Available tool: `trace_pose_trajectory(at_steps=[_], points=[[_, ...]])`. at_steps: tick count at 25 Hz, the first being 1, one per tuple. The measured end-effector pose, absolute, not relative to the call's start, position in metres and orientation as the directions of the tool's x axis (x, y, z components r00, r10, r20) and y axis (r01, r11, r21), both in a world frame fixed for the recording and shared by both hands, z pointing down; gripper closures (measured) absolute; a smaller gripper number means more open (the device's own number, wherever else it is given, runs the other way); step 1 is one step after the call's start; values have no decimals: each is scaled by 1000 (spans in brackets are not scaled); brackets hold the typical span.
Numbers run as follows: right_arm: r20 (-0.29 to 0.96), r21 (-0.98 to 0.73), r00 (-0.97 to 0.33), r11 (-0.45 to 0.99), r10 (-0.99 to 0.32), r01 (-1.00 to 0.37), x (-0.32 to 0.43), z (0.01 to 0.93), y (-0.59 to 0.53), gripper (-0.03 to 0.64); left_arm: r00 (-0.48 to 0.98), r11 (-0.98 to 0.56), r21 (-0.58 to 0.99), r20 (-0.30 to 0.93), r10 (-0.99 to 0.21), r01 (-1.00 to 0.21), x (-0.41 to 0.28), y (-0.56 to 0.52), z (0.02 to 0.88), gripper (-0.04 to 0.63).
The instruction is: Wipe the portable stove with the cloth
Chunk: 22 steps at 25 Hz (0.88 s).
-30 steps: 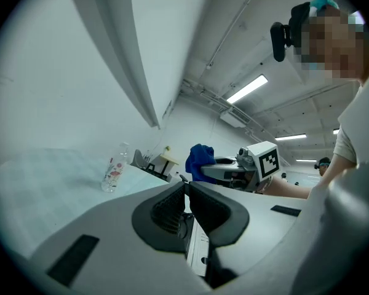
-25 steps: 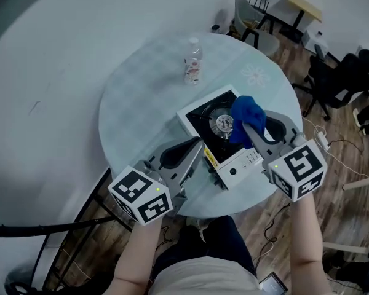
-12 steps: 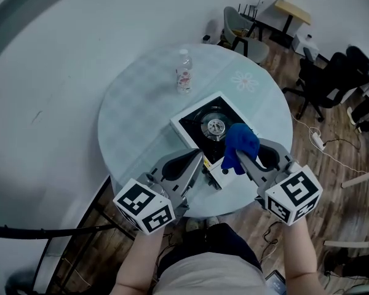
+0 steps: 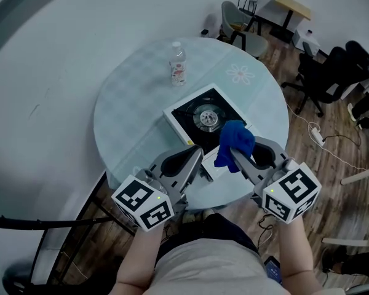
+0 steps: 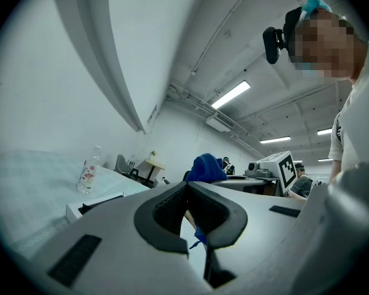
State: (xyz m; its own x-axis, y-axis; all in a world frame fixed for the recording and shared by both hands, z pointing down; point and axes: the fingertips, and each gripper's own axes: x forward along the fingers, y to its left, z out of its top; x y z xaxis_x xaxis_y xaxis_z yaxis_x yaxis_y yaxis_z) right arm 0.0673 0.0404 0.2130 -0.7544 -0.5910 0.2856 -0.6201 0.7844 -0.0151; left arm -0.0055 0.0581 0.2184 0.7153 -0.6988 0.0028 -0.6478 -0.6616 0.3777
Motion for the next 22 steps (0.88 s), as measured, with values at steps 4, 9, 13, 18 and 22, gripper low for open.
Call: trace_pose_trajectory(at_steps=[4,9,13,18,22], points=[[308,-24,-772,807,-555,-590,66,224,47,522,711,-654,368,29,-703,-661,0,57,224,577],[313,-39,-780,813,-542,-581,65,235,53,522,710,-650,354,62,-701,-673,3,59,231,577],[329,-35,-783,822,-528,-569,65,239,53,522,713,-650,354,76,-697,-673,4,59,235,577],[344,-23,-783,829,-518,-558,64,240,54,523,715,-649,354,86,-694,-673,4,58,238,577],[362,-23,-786,838,-502,-546,60,245,56,523,714,-645,366,84,-695,-671,3,59,241,577]])
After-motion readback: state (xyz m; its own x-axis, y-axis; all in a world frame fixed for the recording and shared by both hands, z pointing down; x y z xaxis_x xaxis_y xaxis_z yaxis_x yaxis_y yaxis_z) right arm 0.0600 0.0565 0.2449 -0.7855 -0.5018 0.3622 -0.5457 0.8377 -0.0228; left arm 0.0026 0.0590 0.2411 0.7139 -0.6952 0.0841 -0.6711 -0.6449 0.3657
